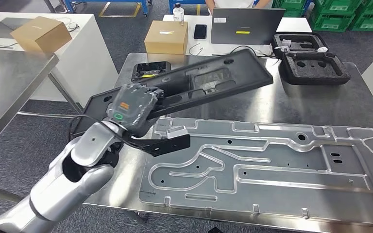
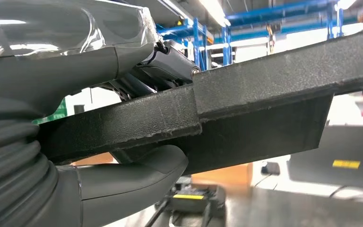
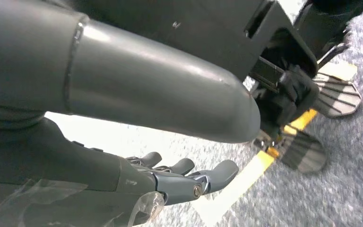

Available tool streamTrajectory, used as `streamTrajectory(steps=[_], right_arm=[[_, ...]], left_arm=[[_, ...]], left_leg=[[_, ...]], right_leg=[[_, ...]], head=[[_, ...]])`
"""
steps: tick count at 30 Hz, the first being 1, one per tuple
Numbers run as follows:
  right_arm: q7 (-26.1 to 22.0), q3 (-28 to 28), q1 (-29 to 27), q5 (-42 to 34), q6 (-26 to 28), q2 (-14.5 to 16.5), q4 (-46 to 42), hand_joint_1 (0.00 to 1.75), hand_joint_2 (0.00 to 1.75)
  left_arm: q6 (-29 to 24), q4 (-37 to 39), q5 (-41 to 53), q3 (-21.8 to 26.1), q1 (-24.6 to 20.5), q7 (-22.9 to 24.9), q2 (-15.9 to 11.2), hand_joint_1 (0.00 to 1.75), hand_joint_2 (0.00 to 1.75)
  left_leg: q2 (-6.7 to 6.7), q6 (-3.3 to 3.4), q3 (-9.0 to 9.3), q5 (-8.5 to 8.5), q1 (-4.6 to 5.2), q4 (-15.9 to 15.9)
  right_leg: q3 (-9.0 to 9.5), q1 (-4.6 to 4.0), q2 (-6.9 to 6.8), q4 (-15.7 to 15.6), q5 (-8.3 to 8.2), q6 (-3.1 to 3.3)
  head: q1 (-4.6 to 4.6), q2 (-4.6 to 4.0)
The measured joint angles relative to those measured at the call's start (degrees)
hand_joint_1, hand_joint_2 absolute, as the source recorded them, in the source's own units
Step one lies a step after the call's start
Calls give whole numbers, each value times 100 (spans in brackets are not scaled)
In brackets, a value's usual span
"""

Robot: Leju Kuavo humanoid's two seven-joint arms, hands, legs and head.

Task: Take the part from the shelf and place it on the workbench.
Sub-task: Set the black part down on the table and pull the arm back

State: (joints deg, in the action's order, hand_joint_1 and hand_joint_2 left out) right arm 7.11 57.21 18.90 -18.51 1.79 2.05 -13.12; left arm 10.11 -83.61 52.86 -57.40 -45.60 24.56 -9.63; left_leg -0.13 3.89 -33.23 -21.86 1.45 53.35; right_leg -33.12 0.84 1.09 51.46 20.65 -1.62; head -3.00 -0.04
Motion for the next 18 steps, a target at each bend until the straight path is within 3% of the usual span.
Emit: streamTrajectory(steps=[2, 4, 6, 9, 10, 11, 12, 13, 14, 15, 17, 18], right_arm=[[8, 43, 52, 85, -20, 64, -1, 0, 0], [24, 91, 107, 162, -48, 127, -2, 0, 0], [37, 141, 142, 209, -59, 196, -2, 0, 0], [49, 225, 172, 232, -62, 274, -1, 0, 0], [50, 250, 181, 233, -67, 294, -1, 0, 0], [49, 269, 192, 235, -72, 307, -1, 0, 0], [51, 288, 203, 242, -77, 322, -1, 0, 0], [54, 312, 208, 256, -83, 332, 1, 0, 0], [55, 339, 210, 271, -85, 347, 2, 0, 0], [54, 363, 210, 286, -85, 368, 2, 0, 0], [46, 394, 202, 300, -84, 413, 3, 0, 0], [44, 399, 199, 301, -78, 433, 3, 0, 0]], left_arm=[[106, 329, 22, -82, -49, -56, 138, 175, 175], [62, 755, -21, -151, -53, -155, 309, 175, 175], [-133, 1237, -105, -203, -56, -274, 531, 175, 175], [-407, 1953, -193, -273, -48, -451, 862, 44, 175], [-438, 2149, -213, -303, -29, -512, 939, 0, 175], [-449, 2309, -237, -332, -10, -576, 1000, 0, 175], [-457, 2452, -271, -353, 3, -643, 1060, 0, 175], [-470, 2596, -316, -372, 7, -716, 1129, 0, 175], [-496, 2725, -375, -387, 7, -792, 1198, 0, 131], [-539, 2828, -459, -398, 11, -871, 1261, 0, 87], [-670, 2941, -734, -409, 40, -1029, 1342, 0, 0], [-733, 2965, -921, -404, 60, -1101, 1369, 0, 0]], left_leg=[[4, 76, 98, 95, 64, -282], [-5, 119, 171, 165, 56, -368], [-1, 149, 274, 246, 11, -496], [1, 149, 315, 260, -10, -539], [0, 141, 316, 244, -10, -526], [-1, 127, 315, 219, -14, -500], [-6, 107, 315, 184, -24, -460], [-15, 78, 314, 136, -37, -399], [-26, 39, 297, 74, -35, -320], [-34, 5, 271, 13, -32, -237], [-40, -38, 216, -66, -14, -127], [-39, -43, 204, -82, -18, -107]], right_leg=[[15, 14, -10, -23, 12, -50], [51, 19, -26, -52, 29, -109], [-49, 1, -35, 213, 216, -152], [-633, 9, -42, 1392, 738, -215], [-779, 15, -44, 1655, 791, -239], [-817, 26, -46, 1691, 730, -263], [-739, 40, -49, 1510, 577, -285], [-561, 61, -52, 1138, 362, -309], [-357, 80, -48, 737, 198, -331], [-204, 94, -36, 428, 99, -311], [-98, 97, -11, 190, 96, -232], [-115, 97, -5, 198, 108, -174]], head=[[1, 0], [-2, 0], [1, 0], [12, 0], [14, 0], [14, 0], [14, 0], [14, 0], [17, 0], [19, 0], [20, 0], [18, 0]])
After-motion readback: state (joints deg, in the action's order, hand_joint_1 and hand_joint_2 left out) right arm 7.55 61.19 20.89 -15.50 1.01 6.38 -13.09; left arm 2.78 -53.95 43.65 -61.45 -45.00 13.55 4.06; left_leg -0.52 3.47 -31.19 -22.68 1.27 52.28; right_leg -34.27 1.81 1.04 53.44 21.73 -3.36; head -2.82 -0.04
